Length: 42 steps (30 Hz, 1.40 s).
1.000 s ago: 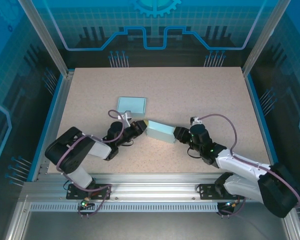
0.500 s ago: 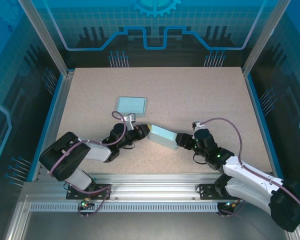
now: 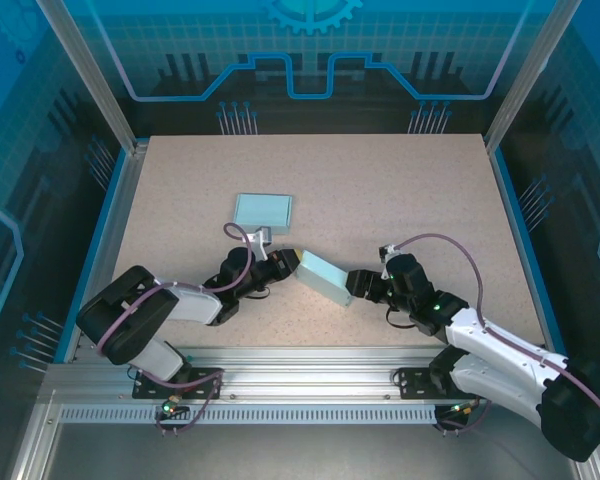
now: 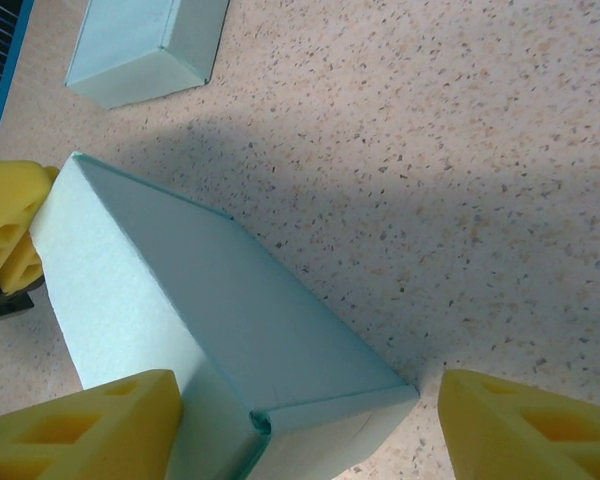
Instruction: Fold the paper box
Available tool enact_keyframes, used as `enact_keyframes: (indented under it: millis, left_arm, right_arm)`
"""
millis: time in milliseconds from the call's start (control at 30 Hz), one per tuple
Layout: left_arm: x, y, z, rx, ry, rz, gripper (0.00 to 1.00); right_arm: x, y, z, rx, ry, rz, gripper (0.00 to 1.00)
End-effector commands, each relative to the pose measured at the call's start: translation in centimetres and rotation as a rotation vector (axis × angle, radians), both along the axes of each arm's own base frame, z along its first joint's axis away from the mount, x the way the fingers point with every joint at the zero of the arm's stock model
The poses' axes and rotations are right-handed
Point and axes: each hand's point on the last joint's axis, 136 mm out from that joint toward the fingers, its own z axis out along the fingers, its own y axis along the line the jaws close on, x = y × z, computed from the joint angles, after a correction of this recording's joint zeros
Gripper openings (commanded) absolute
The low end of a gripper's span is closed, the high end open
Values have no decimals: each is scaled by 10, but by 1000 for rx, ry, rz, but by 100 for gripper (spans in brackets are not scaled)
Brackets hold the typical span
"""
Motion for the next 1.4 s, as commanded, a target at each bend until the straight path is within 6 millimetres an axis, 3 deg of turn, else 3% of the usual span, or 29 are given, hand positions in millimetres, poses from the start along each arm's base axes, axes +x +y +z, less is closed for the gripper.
enact_keyframes:
  millis: [0,167,267,400,500,567,700,933,1200,1367]
  left_arm:
    - [-39,25,-83,209,237,-10,16]
    - [-43,33,-93,221,260,23,16]
    - [-43,34,-92,216,257,26,16]
    - [-38,27,-84,203,235,7,16]
    - [-32,21,-75,190,216,-6,16]
    - [-31,18,-71,183,209,-10,16]
    - [-30,18,-65,179,202,-10,17]
    - [-30,23,-45,203,169,3,35]
    - [-28,39,-18,274,104,48,43]
    - [-25,41,-11,280,79,63,43]
  right_arm:
    - [-19,5,-18,-43,83,88,72]
    - [-28,14,-27,-135,69,184,72]
    - [-30,14,-21,-222,15,229,78]
    - [-20,14,16,-292,-103,282,86]
    - [-15,24,50,-315,-196,368,91]
    - [-13,31,60,-337,-203,413,91]
    - [-14,43,53,-419,-119,488,92]
    - [-15,68,32,-586,-49,603,94]
    - [-16,93,14,-666,-30,721,85]
    - [-15,96,1,-775,-18,735,76]
